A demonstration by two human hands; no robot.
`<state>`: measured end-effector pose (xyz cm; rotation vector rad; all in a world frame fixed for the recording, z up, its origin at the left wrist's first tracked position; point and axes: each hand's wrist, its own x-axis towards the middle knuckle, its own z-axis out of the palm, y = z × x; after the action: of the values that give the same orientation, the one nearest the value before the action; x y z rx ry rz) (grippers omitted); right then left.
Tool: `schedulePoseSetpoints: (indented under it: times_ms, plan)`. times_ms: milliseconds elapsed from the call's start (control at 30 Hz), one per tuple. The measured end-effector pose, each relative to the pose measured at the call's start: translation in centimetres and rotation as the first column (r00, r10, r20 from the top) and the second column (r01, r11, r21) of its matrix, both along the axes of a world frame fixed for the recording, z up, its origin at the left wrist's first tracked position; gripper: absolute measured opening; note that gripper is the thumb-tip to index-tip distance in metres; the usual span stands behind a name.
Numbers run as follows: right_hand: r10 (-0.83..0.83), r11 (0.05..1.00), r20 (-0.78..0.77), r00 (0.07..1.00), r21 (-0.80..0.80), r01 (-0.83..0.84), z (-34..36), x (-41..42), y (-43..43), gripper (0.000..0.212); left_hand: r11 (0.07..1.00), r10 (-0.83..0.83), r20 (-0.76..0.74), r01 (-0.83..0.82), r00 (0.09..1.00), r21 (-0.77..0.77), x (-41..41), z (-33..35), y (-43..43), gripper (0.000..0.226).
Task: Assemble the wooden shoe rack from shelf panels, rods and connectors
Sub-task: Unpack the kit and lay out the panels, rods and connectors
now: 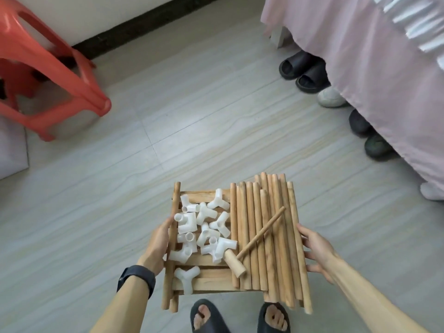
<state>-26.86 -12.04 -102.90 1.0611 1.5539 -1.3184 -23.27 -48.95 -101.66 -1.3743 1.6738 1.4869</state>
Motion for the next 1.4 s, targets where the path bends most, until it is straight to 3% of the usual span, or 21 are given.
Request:
schedulePoseSetpoints:
  times_ms: [133,233,333,467,667,867,1067,1167,1233,1300,1400]
  plan:
    - [0.075,0.996,-0.023,0.997,0.046,-0.074,-5.1,-0.5,-2.5,0.045,1.0,0.03,-0.001,-0.03,1.0,0.002,1.6,-5.9,-2.1,0.048]
    - [0.102,0.994,-0.058,0.993,0.055,-0.099,-8.9,-1.4,-4.8,0.057,1.0,0.003,-0.037,-0.003,0.999,-0.006,1.7,-9.9,-3.5,0.044]
    - [0.153,0.986,-0.087,0.984,0.08,-0.147,-14.4,-2.0,-7.4,0.072,1.0,0.004,-0.091,-0.005,0.996,-0.008,1.8,-15.6,-5.4,0.056]
    - [0.153,0.985,-0.108,0.982,0.102,-0.142,-17.0,-2.9,-8.5,0.091,1.0,0.002,-0.117,-0.005,0.993,-0.023,0.8,-17.6,-5.7,0.067]
    - [0.173,0.977,-0.138,0.975,0.152,-0.152,-22.0,-2.5,-9.3,0.098,0.999,-0.018,-0.11,0.012,0.994,-0.049,1.0,-23.7,-6.4,0.065]
    - [0.193,0.966,-0.232,0.953,0.213,-0.144,-24.0,-2.6,-9.4,0.112,0.996,-0.004,-0.18,-0.013,0.984,-0.093,0.9,-25.3,-6.5,0.068]
    - [0.177,0.976,-0.241,0.954,0.171,-0.138,-23.3,-2.1,-10.3,0.104,0.999,-0.042,-0.188,0.039,0.981,-0.02,2.4,-24.4,-5.5,0.058]
    - [0.144,0.988,-0.229,0.963,0.089,-0.127,-21.6,-1.1,-10.6,0.081,0.996,-0.091,-0.199,0.085,0.976,-0.039,3.5,-23.0,-5.0,0.057]
    - [0.194,0.981,-0.224,0.955,0.067,-0.183,-20.4,-0.4,-10.5,0.074,0.983,-0.176,-0.22,0.159,0.96,-0.093,4.4,-22.1,-5.0,0.047]
    - [0.276,0.961,-0.222,0.935,0.092,-0.262,-19.3,0.1,-10.1,0.081,0.952,-0.292,-0.207,0.261,0.934,-0.163,5.3,-21.8,-5.2,0.037]
    - [0.389,0.919,-0.216,0.896,0.158,-0.361,-18.2,1.0,-9.5,0.085,0.904,-0.409,-0.158,0.377,0.899,-0.2,6.9,-21.6,-5.3,0.042]
